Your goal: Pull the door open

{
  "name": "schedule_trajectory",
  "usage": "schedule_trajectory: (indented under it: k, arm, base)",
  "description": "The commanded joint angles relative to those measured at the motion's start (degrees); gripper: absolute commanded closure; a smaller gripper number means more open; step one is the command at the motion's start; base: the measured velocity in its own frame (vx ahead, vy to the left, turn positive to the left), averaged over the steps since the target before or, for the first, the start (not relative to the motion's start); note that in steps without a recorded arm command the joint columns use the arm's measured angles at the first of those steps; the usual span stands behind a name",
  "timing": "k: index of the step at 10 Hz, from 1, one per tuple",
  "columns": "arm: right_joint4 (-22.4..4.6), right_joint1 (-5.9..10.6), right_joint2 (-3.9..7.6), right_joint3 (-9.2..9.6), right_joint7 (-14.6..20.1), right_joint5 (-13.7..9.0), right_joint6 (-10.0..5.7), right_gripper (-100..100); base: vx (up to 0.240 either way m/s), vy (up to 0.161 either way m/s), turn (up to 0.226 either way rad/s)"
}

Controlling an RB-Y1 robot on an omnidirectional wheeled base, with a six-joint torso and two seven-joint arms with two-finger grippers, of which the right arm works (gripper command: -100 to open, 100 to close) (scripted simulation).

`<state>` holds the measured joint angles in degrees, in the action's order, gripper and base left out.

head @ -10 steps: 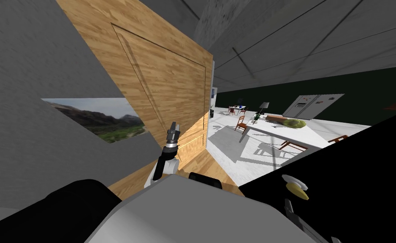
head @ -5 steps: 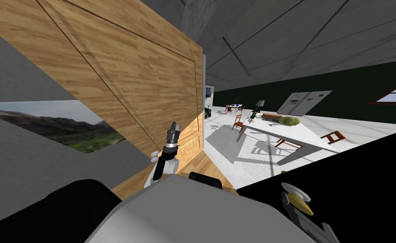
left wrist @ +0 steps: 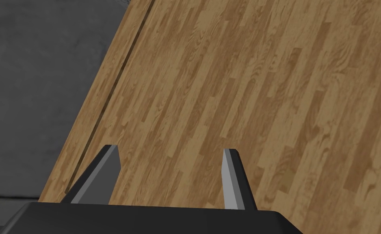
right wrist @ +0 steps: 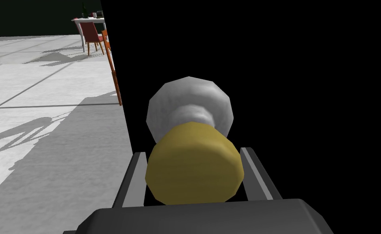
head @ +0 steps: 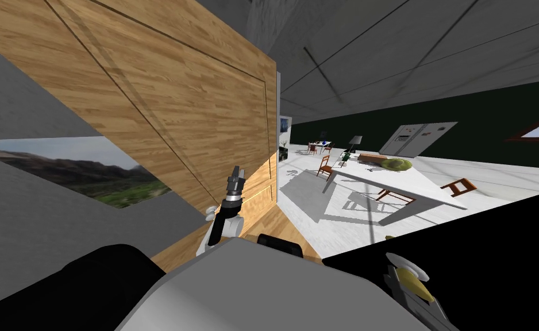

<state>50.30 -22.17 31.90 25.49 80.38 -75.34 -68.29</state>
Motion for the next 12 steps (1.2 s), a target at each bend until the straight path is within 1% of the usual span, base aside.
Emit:
schedule_trajectory:
  k: [1, 2, 3, 4, 9, 10, 11, 12]
  arm:
    - [0.0, -0.08, 0.06, -0.14, 0.1, -0.1, -0.21, 100]
    - [0.0, -0.08, 0.06, -0.14, 0.1, -0.1, -0.21, 100]
    - [0.5, -0.25, 0.43, 1.16, 0.4, 1.1, -0.32, 100]
    - [0.6, -0.31, 0.56, 1.45, 0.5, 1.3, -0.42, 100]
    - [2.3, -1.04, 2.15, 5.08, 2.0, 4.8, -1.62, 100]
    - [2.5, -1.14, 2.35, 5.55, 2.2, 5.2, -1.77, 100]
    - [2.0, -0.72, 1.93, 5.38, 2.1, 5.0, -1.4, 100]
    - [2.3, -1.04, 2.25, 6.83, 2.5, 6.1, -2.04, 100]
  base:
    - [-0.006, 0.004, -0.001]
    - [0.0, 0.0, 0.0]
    - [-0.154, 0.012, 0.072]
    - [-0.226, 0.002, 0.075]
    - [-0.208, 0.038, 0.052]
    - [-0.221, 0.049, 0.052]
    - [-0.088, 0.033, 0.014]
    - [-0.175, 0.017, 0.06]
